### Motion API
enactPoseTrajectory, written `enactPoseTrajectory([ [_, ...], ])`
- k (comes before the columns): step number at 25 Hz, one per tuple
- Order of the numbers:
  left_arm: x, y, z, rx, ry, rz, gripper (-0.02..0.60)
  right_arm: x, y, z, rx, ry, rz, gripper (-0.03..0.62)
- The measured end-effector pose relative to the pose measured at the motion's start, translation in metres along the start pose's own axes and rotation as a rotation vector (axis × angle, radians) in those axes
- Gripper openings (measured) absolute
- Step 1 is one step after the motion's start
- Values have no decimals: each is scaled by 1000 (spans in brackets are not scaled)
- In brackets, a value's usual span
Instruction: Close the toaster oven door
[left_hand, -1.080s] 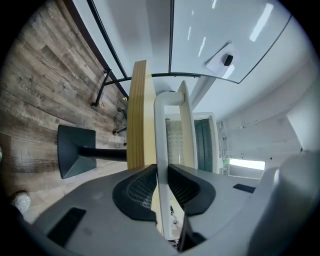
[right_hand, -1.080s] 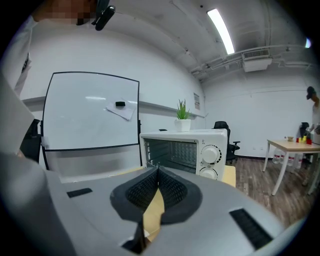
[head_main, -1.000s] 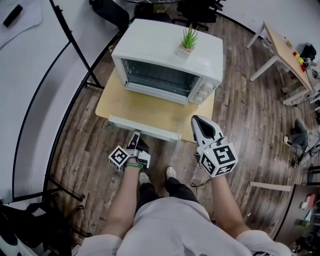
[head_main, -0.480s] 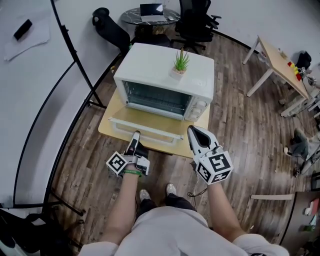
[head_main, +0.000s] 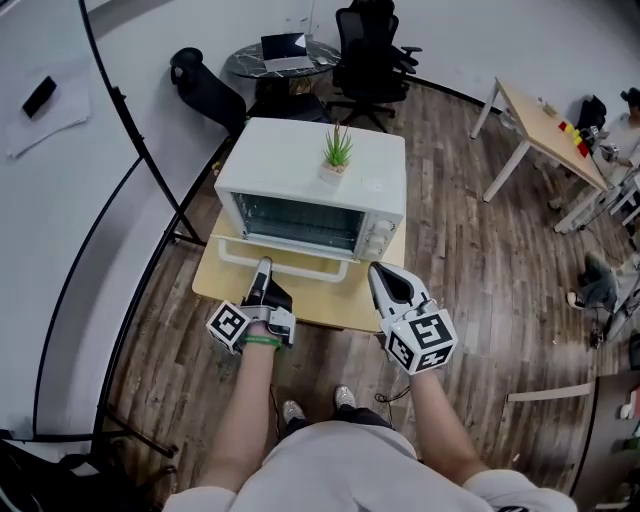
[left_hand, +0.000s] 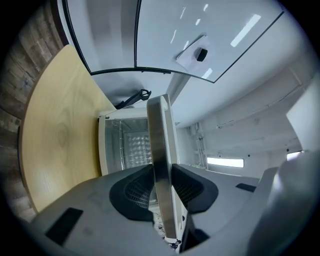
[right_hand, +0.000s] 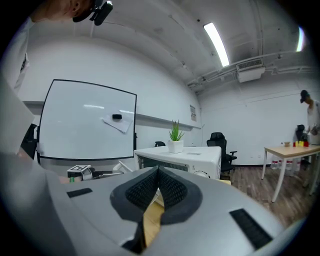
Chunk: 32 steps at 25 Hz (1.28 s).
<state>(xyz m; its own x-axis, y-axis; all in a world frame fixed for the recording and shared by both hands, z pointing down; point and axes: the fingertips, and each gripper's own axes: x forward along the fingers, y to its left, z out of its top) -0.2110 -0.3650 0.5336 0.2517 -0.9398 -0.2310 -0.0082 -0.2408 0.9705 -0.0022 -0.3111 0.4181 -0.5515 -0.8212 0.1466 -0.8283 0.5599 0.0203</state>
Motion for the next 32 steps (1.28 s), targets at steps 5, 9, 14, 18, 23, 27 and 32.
enactPoseTrajectory([
  [5,24,-11,4,1,-20,-10,112,3,-6,6,4,-14,-12,0],
  [9,42,-20,6,11,-22,-29,114,6,-10,8,7,-25,-24,0],
  [14,65,-20,9,14,-31,-3,114,11,-18,12,8,-34,-37,1],
  [18,81,-23,11,20,-22,-6,114,15,-24,14,7,-35,-47,1],
  [23,96,-25,13,17,-23,-12,114,20,-33,18,8,-44,-63,0],
  [27,99,-26,13,7,-26,-20,114,21,-38,20,8,-48,-71,2],
  [32,99,-27,12,0,-33,-33,114,20,-39,24,4,-53,-72,0],
])
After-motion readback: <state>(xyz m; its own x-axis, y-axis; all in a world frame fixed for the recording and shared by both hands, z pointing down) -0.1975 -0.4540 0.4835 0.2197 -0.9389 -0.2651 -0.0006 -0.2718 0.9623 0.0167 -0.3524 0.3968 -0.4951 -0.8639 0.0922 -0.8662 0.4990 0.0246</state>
